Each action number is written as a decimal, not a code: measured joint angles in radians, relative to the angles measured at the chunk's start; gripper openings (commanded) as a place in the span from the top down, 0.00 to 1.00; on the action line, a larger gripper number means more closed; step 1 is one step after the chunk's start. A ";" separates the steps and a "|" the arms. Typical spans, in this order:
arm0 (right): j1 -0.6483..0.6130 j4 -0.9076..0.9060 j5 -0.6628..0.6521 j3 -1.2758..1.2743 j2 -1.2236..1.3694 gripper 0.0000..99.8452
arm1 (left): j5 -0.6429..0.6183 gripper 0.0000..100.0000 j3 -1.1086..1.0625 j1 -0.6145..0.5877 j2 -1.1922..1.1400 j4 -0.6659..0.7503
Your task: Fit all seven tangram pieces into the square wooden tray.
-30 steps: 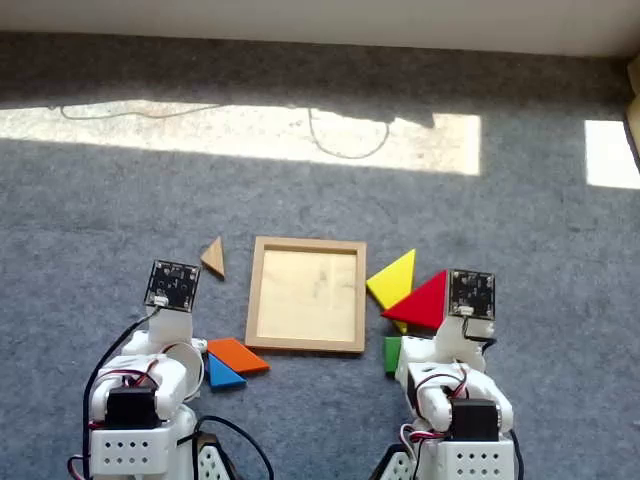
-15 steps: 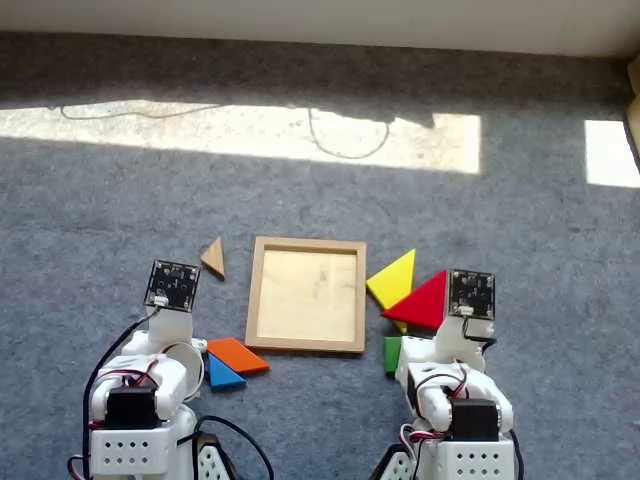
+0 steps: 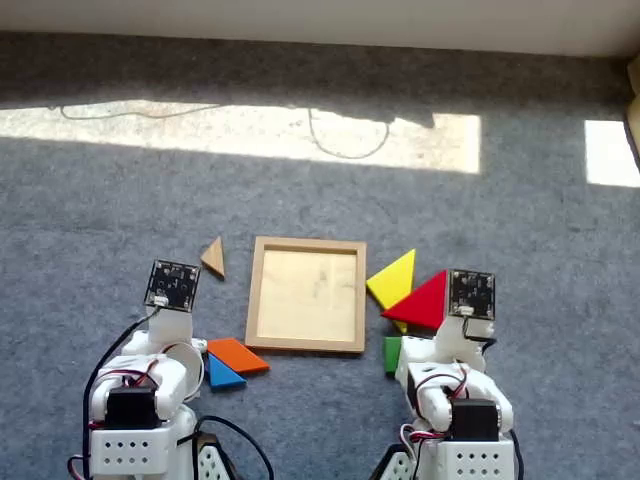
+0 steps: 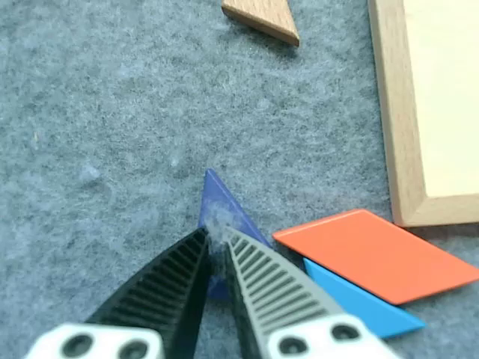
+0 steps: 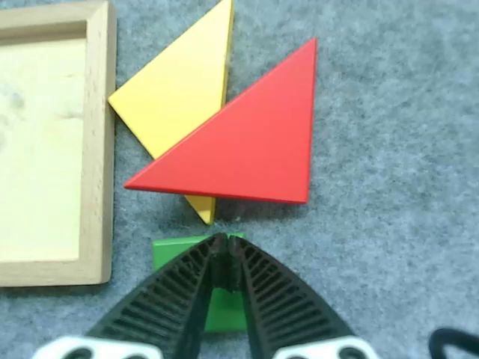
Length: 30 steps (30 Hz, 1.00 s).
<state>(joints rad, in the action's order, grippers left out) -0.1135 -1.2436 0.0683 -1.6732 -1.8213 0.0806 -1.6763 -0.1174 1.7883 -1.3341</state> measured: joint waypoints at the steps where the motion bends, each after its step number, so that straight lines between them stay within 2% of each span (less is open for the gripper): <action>1: 0.000 0.000 0.000 0.000 0.000 0.98 | 0.000 0.99 0.000 0.000 0.000 0.000; 4: 0.035 0.000 0.000 0.012 0.000 0.98 | 0.000 0.99 0.000 0.000 0.000 0.000; 9: 0.123 0.000 0.034 0.239 -0.003 0.98 | 0.000 0.99 0.000 0.000 0.000 0.000; 13: 0.124 0.000 0.077 0.391 0.014 0.98 | 0.000 0.99 0.000 0.000 0.000 0.000; 17: 0.124 0.000 0.130 0.493 0.167 0.97 | 0.000 0.99 0.000 0.000 0.000 0.000; 19: 0.114 0.000 0.170 0.543 0.285 0.93 | 0.000 0.99 0.000 0.000 0.000 0.000; 25: 0.046 0.000 0.308 0.675 0.701 0.71 | 0.000 0.99 0.000 0.000 0.000 0.000; 30: -0.028 0.002 0.408 0.747 0.965 0.63 | 0.000 0.99 0.000 0.000 0.000 0.000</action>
<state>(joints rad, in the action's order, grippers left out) -0.1412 -1.2421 0.4764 -0.9260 -0.8562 0.0806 -1.6763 -0.1174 1.7883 -1.3341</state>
